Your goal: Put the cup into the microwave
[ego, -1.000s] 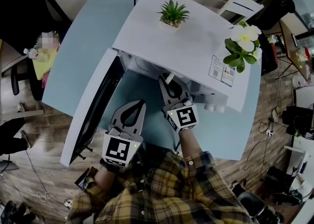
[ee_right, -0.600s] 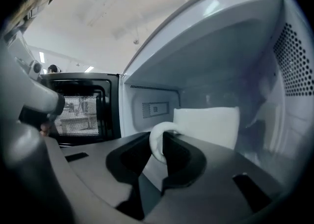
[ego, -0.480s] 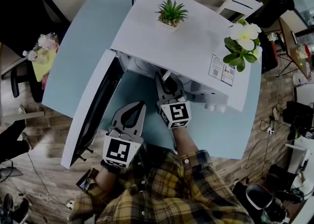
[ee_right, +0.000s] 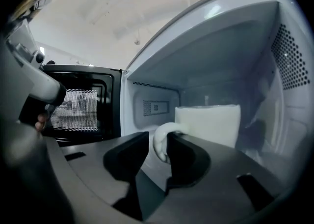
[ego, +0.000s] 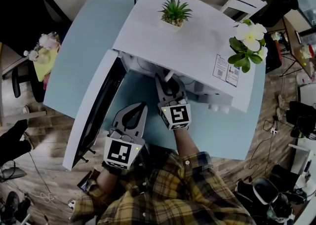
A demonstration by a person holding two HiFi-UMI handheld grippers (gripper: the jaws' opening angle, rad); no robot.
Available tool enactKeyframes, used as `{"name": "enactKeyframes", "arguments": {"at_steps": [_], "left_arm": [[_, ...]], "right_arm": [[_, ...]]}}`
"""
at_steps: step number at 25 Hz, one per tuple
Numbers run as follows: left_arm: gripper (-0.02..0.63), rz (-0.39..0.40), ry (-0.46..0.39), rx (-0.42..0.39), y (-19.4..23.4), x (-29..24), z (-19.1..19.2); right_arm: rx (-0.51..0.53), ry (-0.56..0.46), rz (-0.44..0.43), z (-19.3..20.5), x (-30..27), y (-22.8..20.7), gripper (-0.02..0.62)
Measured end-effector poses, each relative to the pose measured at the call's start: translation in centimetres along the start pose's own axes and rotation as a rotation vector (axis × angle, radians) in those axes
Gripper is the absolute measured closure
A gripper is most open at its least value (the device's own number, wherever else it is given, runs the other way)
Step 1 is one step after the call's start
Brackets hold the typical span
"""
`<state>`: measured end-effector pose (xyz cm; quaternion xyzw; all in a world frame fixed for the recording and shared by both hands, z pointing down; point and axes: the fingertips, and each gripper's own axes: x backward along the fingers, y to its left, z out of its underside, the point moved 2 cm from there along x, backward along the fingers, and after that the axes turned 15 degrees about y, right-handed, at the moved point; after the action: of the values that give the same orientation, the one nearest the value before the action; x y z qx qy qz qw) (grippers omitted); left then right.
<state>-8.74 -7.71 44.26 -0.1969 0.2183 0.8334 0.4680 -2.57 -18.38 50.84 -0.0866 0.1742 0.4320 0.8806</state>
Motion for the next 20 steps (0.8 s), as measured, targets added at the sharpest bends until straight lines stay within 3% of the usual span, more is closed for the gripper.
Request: {"name": "enactKeyframes", "arguments": {"at_steps": [9,20], "left_arm": [[0.609,0.001,0.015,-0.001,-0.1,0.0,0.5],[0.609,0.002,0.021,0.002,0.0,-0.1,0.9]], "right_arm": [[0.007,-0.018,0.077,0.1,0.4,-0.4,0.497],[-0.008,-0.055,0.071,-0.4,1.7,0.5,0.442]]}}
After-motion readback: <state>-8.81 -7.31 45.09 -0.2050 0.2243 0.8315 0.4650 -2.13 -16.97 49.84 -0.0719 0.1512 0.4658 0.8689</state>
